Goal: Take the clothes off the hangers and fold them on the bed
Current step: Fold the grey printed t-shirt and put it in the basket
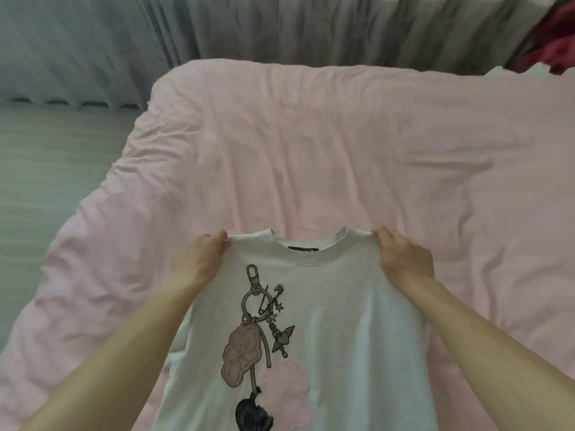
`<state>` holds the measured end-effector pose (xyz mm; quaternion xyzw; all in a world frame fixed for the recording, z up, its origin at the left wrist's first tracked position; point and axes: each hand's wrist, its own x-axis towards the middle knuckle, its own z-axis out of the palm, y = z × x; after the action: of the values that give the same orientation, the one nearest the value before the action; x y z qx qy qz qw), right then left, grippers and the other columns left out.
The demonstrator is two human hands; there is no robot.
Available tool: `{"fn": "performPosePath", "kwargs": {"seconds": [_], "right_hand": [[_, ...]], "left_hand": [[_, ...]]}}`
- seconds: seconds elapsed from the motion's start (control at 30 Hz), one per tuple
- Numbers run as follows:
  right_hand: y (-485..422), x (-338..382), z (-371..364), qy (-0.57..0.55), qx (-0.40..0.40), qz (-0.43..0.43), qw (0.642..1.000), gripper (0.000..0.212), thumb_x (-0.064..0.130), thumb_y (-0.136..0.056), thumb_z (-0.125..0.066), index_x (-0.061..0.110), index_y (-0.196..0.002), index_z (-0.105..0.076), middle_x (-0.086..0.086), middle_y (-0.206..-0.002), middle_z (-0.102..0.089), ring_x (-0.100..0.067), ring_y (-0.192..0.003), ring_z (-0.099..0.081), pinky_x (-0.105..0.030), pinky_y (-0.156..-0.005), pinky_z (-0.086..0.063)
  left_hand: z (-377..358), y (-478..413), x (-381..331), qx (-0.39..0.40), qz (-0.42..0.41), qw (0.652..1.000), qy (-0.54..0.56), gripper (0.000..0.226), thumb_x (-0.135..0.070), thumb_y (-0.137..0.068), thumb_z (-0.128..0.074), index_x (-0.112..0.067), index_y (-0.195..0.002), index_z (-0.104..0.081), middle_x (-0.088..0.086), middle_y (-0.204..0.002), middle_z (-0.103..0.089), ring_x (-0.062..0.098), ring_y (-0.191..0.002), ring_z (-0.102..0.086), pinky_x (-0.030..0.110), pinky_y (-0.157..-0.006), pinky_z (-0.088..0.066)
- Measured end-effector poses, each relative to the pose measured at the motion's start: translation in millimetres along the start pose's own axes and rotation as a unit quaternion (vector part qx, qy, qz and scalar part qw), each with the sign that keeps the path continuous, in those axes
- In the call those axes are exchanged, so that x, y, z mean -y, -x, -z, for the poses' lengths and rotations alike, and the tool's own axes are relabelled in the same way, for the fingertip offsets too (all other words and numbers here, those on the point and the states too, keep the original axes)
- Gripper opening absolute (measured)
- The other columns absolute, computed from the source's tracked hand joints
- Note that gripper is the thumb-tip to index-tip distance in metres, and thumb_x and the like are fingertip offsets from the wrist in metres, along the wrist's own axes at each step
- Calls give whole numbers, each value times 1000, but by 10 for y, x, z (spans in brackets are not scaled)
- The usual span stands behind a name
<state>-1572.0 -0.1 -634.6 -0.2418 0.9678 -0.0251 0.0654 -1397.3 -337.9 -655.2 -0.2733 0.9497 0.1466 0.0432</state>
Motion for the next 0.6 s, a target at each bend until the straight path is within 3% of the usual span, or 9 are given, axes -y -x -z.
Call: {"fn": "performPosePath", "kwargs": {"seconds": [0.1, 0.2, 0.33, 0.43, 0.5, 0.57, 0.6], "right_hand": [[-233, -15, -371, 6, 36, 1, 999, 28, 19, -101, -33, 27, -124, -47, -2, -127, -59, -31, -107, -62, -36, -77, -44], [-302, -45, -767, -17, 81, -29, 996, 22, 23, -103, -31, 25, -120, -45, -7, -130, -58, -35, -106, -61, -38, -77, -41], [-306, -41, -963, -67, 89, -60, 992, 23, 40, -106, -29, 24, -112, -44, -11, -123, -61, -37, -104, -60, -40, -75, -39], [-322, -178, -877, -122, 115, -116, 979, 33, 56, -99, -41, 24, -104, -51, -8, -104, -64, -32, -96, -60, -37, -75, -42], [-269, -359, -722, -249, 156, -174, 940, 45, 63, -90, -54, 19, -94, -59, -2, -90, -66, -25, -84, -60, -34, -70, -43], [-131, -544, -565, -448, 211, -243, 834, 41, 52, -79, -72, 12, -82, -67, -3, -75, -69, -18, -67, -61, -27, -59, -43], [-22, -661, -488, -490, 239, -261, 797, 38, 41, -66, -77, 7, -75, -65, -3, -64, -63, -16, -57, -54, -24, -52, -40]], "left_hand": [[-317, -175, 33, 31, 26, 998, -54, 23, -34, -106, -39, -20, -109, -58, 13, -105, -62, 36, -100, -61, 36, -71, -39], [-584, -242, 79, 32, 33, 994, -103, 26, -37, -106, -36, -20, -108, -55, 13, -106, -64, 36, -98, -63, 36, -69, -39], [-750, -270, 10, 66, 79, 986, -130, 22, -35, -107, -30, -21, -112, -46, 11, -114, -58, 36, -102, -62, 38, -69, -37], [-759, -252, -178, 69, 140, 979, -131, 25, -18, -97, -38, -18, -121, -44, 13, -127, -54, 36, -117, -53, 42, -83, -37], [-765, -162, -310, 14, 143, 983, -116, 48, -12, -86, -45, -19, -133, -41, 13, -140, -47, 34, -131, -39, 45, -100, -29], [-818, 10, -469, -67, 76, 991, -87, 70, -9, -78, -50, -25, -144, -34, 8, -154, -31, 29, -144, -21, 49, -113, -11], [-869, 124, -603, -92, 25, 993, -74, 75, -9, -77, -52, -26, -147, -34, 7, -157, -27, 28, -146, -18, 51, -115, -6]]}}
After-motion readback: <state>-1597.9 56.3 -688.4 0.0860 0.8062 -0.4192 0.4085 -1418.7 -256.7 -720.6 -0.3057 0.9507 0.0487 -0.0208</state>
